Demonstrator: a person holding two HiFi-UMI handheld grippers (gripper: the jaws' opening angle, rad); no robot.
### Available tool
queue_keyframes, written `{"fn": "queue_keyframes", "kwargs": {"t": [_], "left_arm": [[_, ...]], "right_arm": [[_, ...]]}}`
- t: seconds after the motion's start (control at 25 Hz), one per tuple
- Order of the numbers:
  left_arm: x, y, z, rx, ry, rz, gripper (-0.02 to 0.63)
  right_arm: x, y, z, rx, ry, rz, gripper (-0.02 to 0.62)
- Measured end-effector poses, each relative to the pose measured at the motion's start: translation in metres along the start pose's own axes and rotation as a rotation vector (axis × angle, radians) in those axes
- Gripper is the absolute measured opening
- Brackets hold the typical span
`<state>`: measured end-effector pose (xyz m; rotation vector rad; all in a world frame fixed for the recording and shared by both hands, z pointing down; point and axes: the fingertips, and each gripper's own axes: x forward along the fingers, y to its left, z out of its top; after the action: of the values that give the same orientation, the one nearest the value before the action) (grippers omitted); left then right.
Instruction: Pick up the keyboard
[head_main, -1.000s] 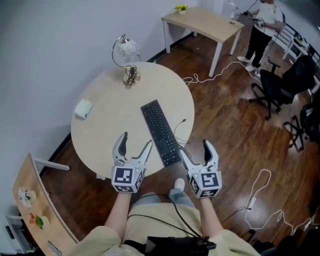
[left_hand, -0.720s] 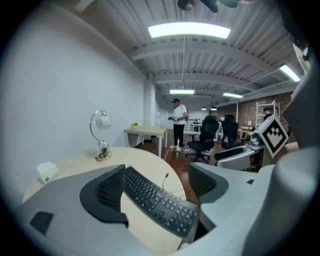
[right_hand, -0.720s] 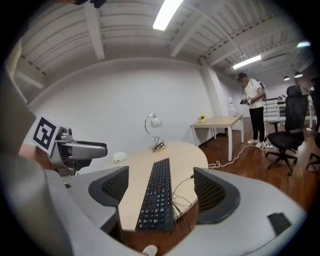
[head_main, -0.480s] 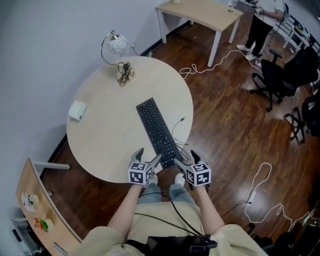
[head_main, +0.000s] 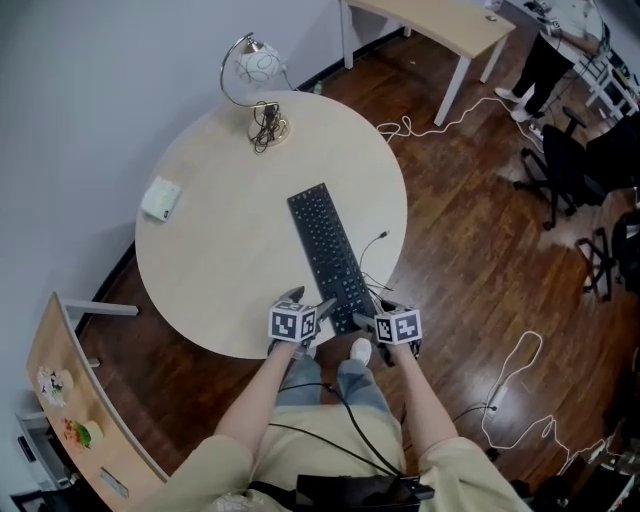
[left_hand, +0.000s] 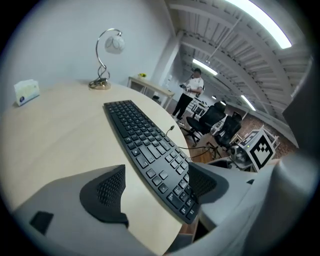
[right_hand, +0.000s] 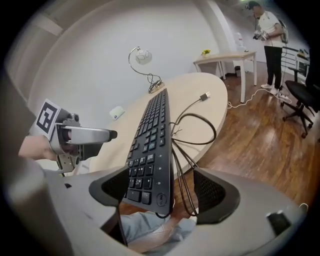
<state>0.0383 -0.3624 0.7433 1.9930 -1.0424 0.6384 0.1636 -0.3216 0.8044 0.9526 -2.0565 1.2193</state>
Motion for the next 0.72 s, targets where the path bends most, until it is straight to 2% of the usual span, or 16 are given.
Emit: {"fn": "queue_keyframes", "kwargs": {"t": [0.28, 0.4, 0.48, 0.72], "left_arm": [[0.022, 0.015, 0.000, -0.079, 0.047, 0.013, 0.376], [0.028, 0.015, 0.002, -0.096, 0.046, 0.004, 0.376], [0.031, 0.015, 0.002, -0.118, 0.049, -0.013, 0.371], [0.043, 0.017, -0.008, -0.274, 0.093, -0.058, 0.342]], "right_arm": [[0.012, -0.004, -0.003, 0.028, 0.046, -0.010, 0.387], [0.011, 0.000, -0.007, 0.055, 0.091, 0.016, 0.372], [0.011, 0.005, -0.011, 0.087, 0.130, 0.046, 0.335], [0.014, 0.013, -0.014, 0.150, 0.147, 0.130, 0.288]]}}
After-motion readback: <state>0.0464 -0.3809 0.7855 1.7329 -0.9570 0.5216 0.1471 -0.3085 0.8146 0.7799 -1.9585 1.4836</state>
